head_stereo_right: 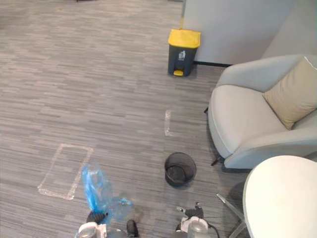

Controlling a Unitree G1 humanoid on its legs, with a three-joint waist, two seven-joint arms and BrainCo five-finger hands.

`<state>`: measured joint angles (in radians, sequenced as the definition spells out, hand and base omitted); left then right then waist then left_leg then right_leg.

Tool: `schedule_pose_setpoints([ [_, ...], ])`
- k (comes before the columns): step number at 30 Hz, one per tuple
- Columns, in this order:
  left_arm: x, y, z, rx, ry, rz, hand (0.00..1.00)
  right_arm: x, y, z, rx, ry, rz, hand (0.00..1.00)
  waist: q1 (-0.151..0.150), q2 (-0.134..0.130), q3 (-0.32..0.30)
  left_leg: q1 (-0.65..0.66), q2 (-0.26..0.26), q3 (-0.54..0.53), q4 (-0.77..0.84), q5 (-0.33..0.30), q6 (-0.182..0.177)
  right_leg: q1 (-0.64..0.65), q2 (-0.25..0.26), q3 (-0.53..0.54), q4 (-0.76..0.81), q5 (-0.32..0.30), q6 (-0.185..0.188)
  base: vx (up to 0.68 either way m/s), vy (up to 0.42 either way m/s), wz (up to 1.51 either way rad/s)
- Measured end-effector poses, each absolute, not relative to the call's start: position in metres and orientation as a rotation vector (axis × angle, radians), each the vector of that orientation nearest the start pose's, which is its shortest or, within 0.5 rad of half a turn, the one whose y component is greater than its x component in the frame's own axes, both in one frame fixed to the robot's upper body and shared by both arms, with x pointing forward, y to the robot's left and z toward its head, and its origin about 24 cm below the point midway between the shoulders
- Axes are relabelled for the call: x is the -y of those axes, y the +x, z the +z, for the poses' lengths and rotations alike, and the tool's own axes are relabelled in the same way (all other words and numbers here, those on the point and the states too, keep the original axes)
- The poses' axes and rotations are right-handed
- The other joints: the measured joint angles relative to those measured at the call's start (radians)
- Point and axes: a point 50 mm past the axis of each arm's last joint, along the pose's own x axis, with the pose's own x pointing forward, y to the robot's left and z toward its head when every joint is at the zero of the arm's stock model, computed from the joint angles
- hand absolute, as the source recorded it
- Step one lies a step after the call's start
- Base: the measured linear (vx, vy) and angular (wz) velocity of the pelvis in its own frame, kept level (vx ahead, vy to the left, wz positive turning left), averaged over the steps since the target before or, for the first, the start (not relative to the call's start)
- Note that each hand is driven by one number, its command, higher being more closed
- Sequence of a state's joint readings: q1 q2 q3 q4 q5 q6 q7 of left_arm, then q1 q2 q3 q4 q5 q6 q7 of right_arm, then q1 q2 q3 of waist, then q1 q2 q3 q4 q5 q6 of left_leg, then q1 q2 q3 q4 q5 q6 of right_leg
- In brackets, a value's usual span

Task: Gather rubbish on tea table into small bin, then transfer packed bag to large trash can.

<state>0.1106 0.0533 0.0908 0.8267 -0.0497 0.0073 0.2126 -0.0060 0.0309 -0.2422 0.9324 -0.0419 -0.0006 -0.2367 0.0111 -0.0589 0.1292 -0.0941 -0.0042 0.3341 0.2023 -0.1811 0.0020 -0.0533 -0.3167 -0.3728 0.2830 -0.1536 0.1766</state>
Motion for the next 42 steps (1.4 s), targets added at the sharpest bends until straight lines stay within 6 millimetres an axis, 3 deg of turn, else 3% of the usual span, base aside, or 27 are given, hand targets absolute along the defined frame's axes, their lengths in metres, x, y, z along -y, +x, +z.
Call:
schedule_pose_setpoints([
  [2, -0.197, 0.126, -0.140, -0.935, 0.057, 0.355, 1.00, 0.185, 0.146, -0.141, -0.931, -0.012, -0.411, 0.00, -0.006, 0.016, 0.011, 0.005, 0.002, -0.032, 0.052, -0.047, 0.008, -0.065, -0.024, 0.075, 0.203, 0.023, -0.048, 0.15, 0.094, 0.45],
  [3, -0.195, 0.129, -0.138, -0.913, 0.047, 0.357, 1.00, 0.185, 0.145, -0.141, -0.932, -0.009, -0.413, 0.00, -0.010, 0.028, 0.021, 0.029, 0.015, -0.061, 0.073, -0.068, 0.022, -0.168, -0.005, 0.188, 0.404, 0.071, -0.117, 0.21, 0.150, 0.53],
  [4, -0.195, 0.129, -0.138, -0.913, 0.043, 0.359, 1.00, 0.185, 0.145, -0.140, -0.921, -0.003, -0.417, 0.00, -0.011, 0.036, 0.027, 0.032, 0.021, -0.076, 0.081, -0.081, 0.024, -0.203, 0.022, 0.235, 0.460, 0.044, -0.100, 0.26, 0.102, 0.59],
  [5, -0.197, 0.131, -0.137, -0.908, 0.048, 0.364, 1.00, 0.183, 0.149, -0.137, -0.899, 0.003, -0.418, 0.00, -0.011, 0.025, 0.022, 0.038, 0.030, -0.101, 0.092, -0.102, 0.022, -0.244, 0.071, 0.268, 0.500, -0.016, -0.084, 0.34, 0.033, 0.60],
  [7, -0.197, 0.133, -0.136, -0.903, 0.047, 0.361, 1.00, 0.181, 0.150, -0.137, -0.891, 0.012, -0.418, 0.00, -0.011, 0.014, 0.022, 0.069, 0.029, -0.127, 0.089, -0.137, 0.009, -0.291, 0.127, 0.247, 0.472, -0.063, -0.093, 0.34, -0.008, 0.47],
  [10, -0.189, 0.140, -0.135, -0.888, 0.026, 0.348, 1.00, 0.183, 0.150, -0.137, -0.891, 0.014, -0.426, 0.00, -0.013, 0.026, 0.029, 0.154, 0.023, -0.145, 0.067, -0.173, 0.004, -0.351, 0.188, 0.155, 0.338, -0.066, -0.116, 0.42, -0.022, 0.32],
  [12, -0.188, 0.143, -0.134, -0.879, 0.025, 0.343, 1.00, 0.186, 0.145, -0.138, -0.903, 0.020, -0.444, 0.00, -0.027, 0.025, 0.024, 0.232, 0.011, -0.184, 0.016, -0.191, -0.017, -0.343, 0.229, 0.153, 0.229, -0.003, -0.190, 0.55, -0.073, 0.72],
  [14, -0.178, 0.150, -0.132, -0.863, -0.002, 0.330, 1.00, 0.194, 0.144, -0.137, -0.900, 0.001, -0.455, 0.00, -0.029, 0.072, 0.016, 0.209, 0.066, -0.207, 0.156, -0.184, -0.048, -0.279, 0.244, 0.092, 0.229, -0.033, -0.233, 0.74, -0.113, 0.66],
  [15, -0.174, 0.152, -0.131, -0.859, -0.012, 0.325, 1.00, 0.195, 0.147, -0.136, -0.888, -0.002, -0.453, 0.00, -0.031, 0.088, 0.020, 0.158, 0.085, -0.207, 0.283, -0.159, -0.074, -0.239, 0.254, 0.072, 0.200, -0.038, -0.236, 0.67, -0.119, 0.38],
  [16, -0.171, 0.154, -0.131, -0.854, -0.024, 0.323, 1.00, 0.193, 0.149, -0.134, -0.881, 0.002, -0.451, 0.00, -0.028, 0.096, 0.021, 0.088, 0.106, -0.206, 0.473, -0.073, -0.084, -0.168, 0.274, 0.072, 0.138, -0.040, -0.240, 0.64, -0.122, 0.15],
  [17, -0.171, 0.152, -0.130, -0.852, -0.037, 0.332, 1.00, 0.187, 0.152, -0.133, -0.871, 0.008, -0.432, 0.00, -0.016, 0.094, 0.024, 0.019, 0.145, -0.190, 0.652, -0.051, -0.083, -0.080, 0.292, 0.087, 0.068, -0.041, -0.241, 0.63, -0.082, -0.09],
  [19, -0.171, 0.151, -0.131, -0.852, -0.048, 0.333, 1.00, 0.179, 0.156, -0.133, -0.866, 0.018, -0.414, 0.00, -0.007, 0.083, 0.032, -0.037, 0.177, -0.153, 0.764, -0.077, -0.067, 0.035, 0.303, 0.122, -0.004, -0.042, -0.243, 0.64, -0.017, -0.27],
  [20, -0.170, 0.153, -0.129, -0.842, -0.052, 0.324, 1.00, 0.176, 0.161, -0.131, -0.855, 0.032, -0.411, 0.00, -0.002, 0.074, 0.033, -0.101, 0.190, -0.123, 0.771, -0.103, -0.039, 0.095, 0.296, 0.146, -0.042, -0.042, -0.243, 0.51, 0.047, -0.37],
  [22, -0.171, 0.156, -0.126, -0.824, -0.054, 0.328, 1.00, 0.174, 0.171, -0.127, -0.832, 0.038, -0.408, 0.00, 0.011, 0.063, 0.037, -0.193, 0.205, -0.092, 0.688, -0.128, -0.025, 0.131, 0.279, 0.178, -0.055, -0.042, -0.243, 0.50, 0.134, -0.53],
  [24, -0.171, 0.157, -0.126, -0.820, -0.066, 0.338, 1.00, 0.172, 0.176, -0.124, -0.818, 0.054, -0.418, 0.00, 0.021, 0.059, 0.049, -0.257, 0.191, -0.104, 0.480, -0.111, -0.029, 0.170, 0.239, 0.222, -0.040, -0.052, -0.226, 0.46, 0.262, -0.66],
  [25, -0.169, 0.157, -0.126, -0.819, -0.070, 0.337, 1.00, 0.173, 0.175, -0.125, -0.822, 0.055, -0.425, 0.00, 0.028, 0.063, 0.047, -0.253, 0.177, -0.131, 0.361, -0.054, -0.038, 0.179, 0.224, 0.241, -0.018, -0.071, -0.195, 0.35, 0.248, -0.73],
  [26, -0.165, 0.156, -0.126, -0.820, -0.078, 0.331, 1.00, 0.178, 0.170, -0.127, -0.830, 0.052, -0.443, 0.00, 0.036, 0.084, 0.036, -0.238, 0.177, -0.188, 0.189, 0.091, -0.052, 0.184, 0.228, 0.260, 0.007, -0.103, -0.147, 0.51, 0.385, -0.71],
  [27, -0.173, 0.161, -0.126, -0.821, -0.061, 0.343, 1.00, 0.176, 0.165, -0.130, -0.859, 0.045, -0.425, 0.00, 0.040, 0.038, 0.025, -0.237, 0.137, -0.174, 0.255, 0.072, -0.055, 0.190, 0.171, 0.315, 0.027, -0.136, -0.117, 0.43, 0.318, -0.53],
  [29, -0.173, 0.167, -0.123, -0.803, -0.058, 0.337, 1.00, 0.178, 0.163, -0.130, -0.861, 0.052, -0.439, 0.00, 0.042, 0.030, 0.022, -0.233, 0.135, -0.145, 0.275, 0.036, -0.044, 0.177, 0.163, 0.346, 0.040, -0.113, -0.127, 0.34, 0.266, -0.43],
  [31, -0.172, 0.169, -0.122, -0.800, -0.054, 0.333, 1.00, 0.178, 0.168, -0.128, -0.844, 0.056, -0.440, 0.00, 0.045, 0.021, 0.021, -0.181, 0.136, -0.071, 0.277, -0.018, -0.026, 0.135, 0.132, 0.390, 0.124, -0.063, -0.094, 0.35, 0.287, -0.91],
  [33, -0.173, 0.157, -0.128, -0.836, -0.049, 0.340, 1.00, 0.176, 0.167, -0.129, -0.849, 0.058, -0.434, 0.00, 0.047, 0.025, 0.025, -0.056, 0.136, 0.028, 0.215, -0.057, -0.023, -0.008, 0.097, 0.427, 0.414, 0.036, -0.038, 0.25, 0.183, -1.27],
  [34, -0.174, 0.154, -0.129, -0.846, -0.043, 0.342, 1.00, 0.178, 0.166, -0.129, -0.851, 0.054, -0.437, 0.00, 0.043, 0.032, 0.029, -0.013, 0.138, 0.045, 0.197, -0.069, -0.027, -0.052, 0.093, 0.420, 0.505, 0.029, -0.031, 0.23, 0.113, -0.97],
  [37, -0.176, 0.155, -0.129, -0.847, -0.024, 0.344, 1.00, 0.177, 0.149, -0.137, -0.908, 0.032, -0.433, 0.00, 0.027, 0.041, 0.032, 0.107, 0.148, 0.097, 0.122, -0.102, -0.046, -0.214, 0.093, 0.279, 0.635, -0.049, -0.089, 0.28, 0.025, -0.50],
  [39, -0.176, 0.157, -0.130, -0.854, -0.015, 0.335, 1.00, 0.180, 0.148, -0.137, -0.912, 0.029, -0.439, 0.00, 0.013, 0.036, 0.030, 0.153, 0.155, 0.112, 0.089, -0.114, -0.068, -0.289, 0.104, 0.186, 0.547, -0.073, -0.113, 0.32, -0.077, -0.23],
  [40, -0.175, 0.156, -0.132, -0.870, -0.012, 0.329, 1.00, 0.180, 0.149, -0.137, -0.909, 0.030, -0.443, 0.00, 0.000, 0.034, 0.029, 0.187, 0.160, 0.123, 0.061, -0.108, -0.082, -0.306, 0.122, 0.134, 0.414, -0.066, -0.120, 0.45, -0.149, 0.03],
  [41, -0.176, 0.154, -0.134, -0.886, 0.006, 0.317, 1.00, 0.179, 0.148, -0.138, -0.917, 0.029, -0.441, 0.00, -0.012, 0.024, 0.022, 0.210, 0.149, 0.120, 0.032, -0.104, -0.101, -0.307, 0.145, 0.110, 0.264, -0.017, -0.134, 0.39, -0.146, 0.13],
  [42, -0.181, 0.152, -0.136, -0.896, 0.025, 0.319, 1.00, 0.178, 0.142, -0.142, -0.945, 0.028, -0.437, 0.00, -0.015, 0.001, 0.014, 0.232, 0.121, 0.103, 0.011, -0.104, -0.112, -0.304, 0.155, 0.117, 0.148, 0.078, -0.168, 0.45, -0.151, 0.10],
])
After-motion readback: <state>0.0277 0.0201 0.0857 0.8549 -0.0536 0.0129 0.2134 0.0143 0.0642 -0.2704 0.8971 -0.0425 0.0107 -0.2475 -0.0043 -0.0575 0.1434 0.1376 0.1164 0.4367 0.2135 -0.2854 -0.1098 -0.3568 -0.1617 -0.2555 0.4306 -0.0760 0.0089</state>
